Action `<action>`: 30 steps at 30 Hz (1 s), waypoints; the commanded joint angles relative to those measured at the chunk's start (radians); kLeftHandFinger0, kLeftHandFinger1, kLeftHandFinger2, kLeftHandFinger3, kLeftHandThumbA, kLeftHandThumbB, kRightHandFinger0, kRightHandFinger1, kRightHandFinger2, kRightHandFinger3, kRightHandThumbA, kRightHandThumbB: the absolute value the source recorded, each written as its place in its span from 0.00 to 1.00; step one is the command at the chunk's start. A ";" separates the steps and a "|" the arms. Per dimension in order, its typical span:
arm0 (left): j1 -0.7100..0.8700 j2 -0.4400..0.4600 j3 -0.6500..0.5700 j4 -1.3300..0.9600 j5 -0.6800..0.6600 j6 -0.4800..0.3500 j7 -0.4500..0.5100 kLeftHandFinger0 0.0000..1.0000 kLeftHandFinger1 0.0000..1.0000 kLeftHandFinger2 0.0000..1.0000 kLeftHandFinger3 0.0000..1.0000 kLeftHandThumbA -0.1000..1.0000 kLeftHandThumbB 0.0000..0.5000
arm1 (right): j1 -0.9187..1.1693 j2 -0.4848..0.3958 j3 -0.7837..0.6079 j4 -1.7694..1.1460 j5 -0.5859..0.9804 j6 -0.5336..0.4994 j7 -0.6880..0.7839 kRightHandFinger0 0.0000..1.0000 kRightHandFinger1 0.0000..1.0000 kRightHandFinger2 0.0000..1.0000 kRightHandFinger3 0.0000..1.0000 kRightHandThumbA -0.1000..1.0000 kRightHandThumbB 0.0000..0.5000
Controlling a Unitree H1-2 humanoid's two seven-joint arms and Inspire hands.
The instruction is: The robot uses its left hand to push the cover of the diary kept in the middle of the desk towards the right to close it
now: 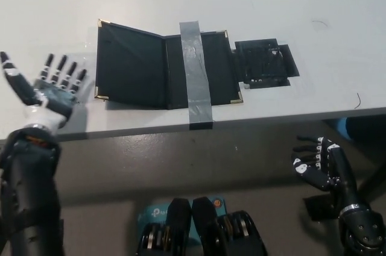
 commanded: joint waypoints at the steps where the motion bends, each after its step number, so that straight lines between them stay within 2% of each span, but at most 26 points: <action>1: -0.060 -0.019 0.002 0.013 0.026 -0.047 0.028 1.00 1.00 1.00 1.00 1.00 0.06 | -0.039 -0.009 0.011 -0.024 -0.009 -0.005 0.011 0.41 0.47 0.56 0.68 0.63 0.10; 4: -0.047 -0.021 -0.023 0.038 0.056 -0.051 -0.002 1.00 1.00 1.00 1.00 1.00 0.09 | -0.042 -0.005 0.013 -0.020 -0.003 -0.015 0.012 0.41 0.47 0.56 0.67 0.61 0.10; 7: -0.017 -0.033 -0.048 0.070 0.100 -0.072 -0.001 1.00 1.00 1.00 1.00 1.00 0.13 | -0.044 -0.007 0.017 -0.026 -0.007 0.000 0.013 0.41 0.47 0.57 0.69 0.61 0.10; 11: 0.024 -0.029 -0.091 0.115 0.163 -0.084 0.005 1.00 1.00 1.00 1.00 1.00 0.17 | -0.056 -0.009 0.022 -0.017 -0.003 -0.015 0.016 0.37 0.44 0.55 0.68 0.59 0.11; 15: 0.058 -0.039 -0.113 0.125 0.196 -0.090 0.026 1.00 1.00 1.00 1.00 1.00 0.14 | -0.052 -0.010 0.023 -0.023 -0.001 -0.016 0.020 0.37 0.44 0.54 0.67 0.59 0.14; 16: 0.065 -0.044 -0.116 0.128 0.197 -0.092 0.024 1.00 1.00 1.00 1.00 1.00 0.16 | -0.050 -0.012 0.024 -0.024 -0.003 -0.015 0.020 0.36 0.42 0.53 0.67 0.60 0.14; 19: 0.072 -0.056 -0.139 0.112 0.202 -0.085 0.014 1.00 1.00 1.00 1.00 1.00 0.18 | -0.046 -0.015 0.029 -0.020 -0.009 -0.029 0.020 0.34 0.41 0.50 0.67 0.59 0.11; 20: 0.066 -0.058 -0.150 0.107 0.205 -0.080 0.007 1.00 1.00 1.00 1.00 1.00 0.16 | -0.047 -0.014 0.029 -0.019 -0.008 -0.029 0.020 0.32 0.40 0.50 0.67 0.58 0.10; 22: 0.046 -0.074 -0.182 0.082 0.208 -0.072 -0.013 1.00 1.00 1.00 1.00 1.00 0.14 | -0.049 -0.015 0.029 -0.019 -0.006 -0.022 0.022 0.32 0.39 0.50 0.66 0.58 0.11; 28: -0.010 -0.092 -0.280 0.056 0.240 -0.076 -0.074 1.00 1.00 1.00 1.00 1.00 0.20 | -0.051 -0.020 0.029 -0.017 -0.005 -0.024 0.023 0.33 0.39 0.50 0.65 0.59 0.10; 30: -0.046 -0.108 -0.381 -0.005 0.308 -0.050 -0.072 1.00 1.00 1.00 1.00 1.00 0.21 | -0.052 -0.015 0.027 -0.023 -0.005 -0.011 0.020 0.34 0.40 0.51 0.66 0.58 0.10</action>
